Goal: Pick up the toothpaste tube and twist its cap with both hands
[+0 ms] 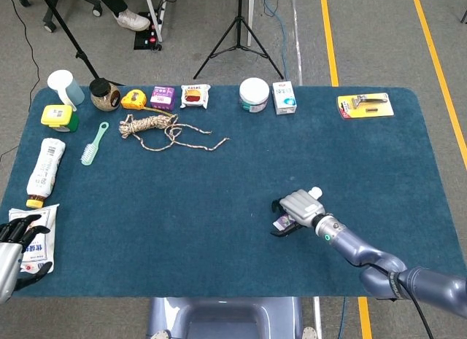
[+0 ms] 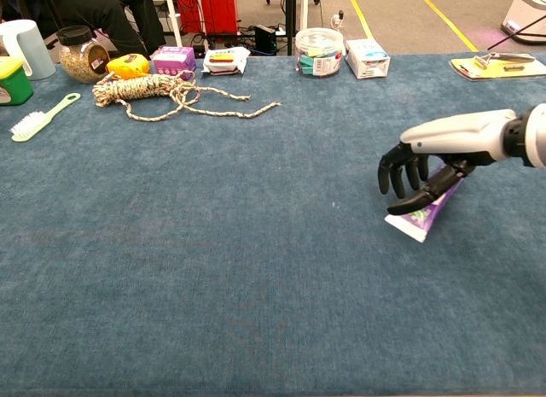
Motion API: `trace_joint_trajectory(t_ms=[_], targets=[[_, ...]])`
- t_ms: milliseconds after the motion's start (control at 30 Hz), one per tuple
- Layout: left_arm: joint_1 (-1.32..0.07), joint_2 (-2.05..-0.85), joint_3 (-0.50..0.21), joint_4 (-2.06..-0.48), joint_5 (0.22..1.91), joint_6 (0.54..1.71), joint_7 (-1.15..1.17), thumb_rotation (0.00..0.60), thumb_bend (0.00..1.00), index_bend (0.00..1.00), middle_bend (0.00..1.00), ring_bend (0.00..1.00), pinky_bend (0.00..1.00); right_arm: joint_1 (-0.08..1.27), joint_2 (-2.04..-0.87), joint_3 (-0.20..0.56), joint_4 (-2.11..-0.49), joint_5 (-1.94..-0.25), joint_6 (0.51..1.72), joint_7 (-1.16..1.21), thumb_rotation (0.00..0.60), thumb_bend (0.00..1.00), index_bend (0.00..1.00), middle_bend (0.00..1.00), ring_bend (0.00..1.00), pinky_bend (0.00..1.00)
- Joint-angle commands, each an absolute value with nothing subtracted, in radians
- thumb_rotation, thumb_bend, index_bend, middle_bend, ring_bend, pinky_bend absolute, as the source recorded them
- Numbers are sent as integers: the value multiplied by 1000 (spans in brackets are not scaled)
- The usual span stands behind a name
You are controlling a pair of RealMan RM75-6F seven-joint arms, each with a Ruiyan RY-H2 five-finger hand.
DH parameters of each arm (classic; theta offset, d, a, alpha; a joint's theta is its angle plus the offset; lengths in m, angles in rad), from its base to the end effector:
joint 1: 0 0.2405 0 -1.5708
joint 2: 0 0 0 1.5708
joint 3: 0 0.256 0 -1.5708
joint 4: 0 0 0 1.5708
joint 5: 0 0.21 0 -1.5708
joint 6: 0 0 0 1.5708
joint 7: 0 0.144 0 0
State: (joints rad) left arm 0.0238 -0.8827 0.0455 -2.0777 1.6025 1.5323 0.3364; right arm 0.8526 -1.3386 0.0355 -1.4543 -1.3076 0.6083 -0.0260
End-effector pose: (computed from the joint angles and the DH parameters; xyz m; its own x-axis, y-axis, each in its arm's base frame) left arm -0.2393 0.1295 0.1853 0.4924 0.0824 0.8665 0.8699 -0.0142 -0.4930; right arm -0.1821 -0.3465 0.0012 0.6016 -0.4930 0.6285 -0.7819 -0.5242 0.3373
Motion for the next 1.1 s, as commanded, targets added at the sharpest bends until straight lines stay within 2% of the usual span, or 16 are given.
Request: trace_joint_trajectory(t_ms=[33, 367, 633, 900, 1100], targets=[[22, -885, 45, -2080, 1603, 1528, 341, 600, 180, 317, 209, 176, 207, 840, -1321, 18, -1467, -1320, 614, -33, 189, 285, 325, 389, 406, 330], [11, -896, 41, -2097, 1610, 1517, 365, 600, 180, 317, 209, 176, 207, 782, -1237, -34, -1535, -1364, 674, -54, 179, 284, 327, 393, 411, 330], [8, -900, 40, -2106, 1617, 1515, 373, 600, 180, 317, 209, 176, 207, 731, -1184, 9, -1586, -1352, 792, -14, 169, 285, 293, 360, 397, 332], [10, -893, 42, -2105, 1616, 1517, 371, 600, 180, 317, 209, 177, 207, 719, -1134, 8, -1598, -1281, 762, -42, 109, 284, 285, 367, 429, 362], [6, -892, 39, -2109, 1620, 1516, 373, 600, 180, 317, 209, 177, 207, 697, -1100, -26, -1605, -1214, 727, -98, 71, 285, 291, 373, 433, 363]])
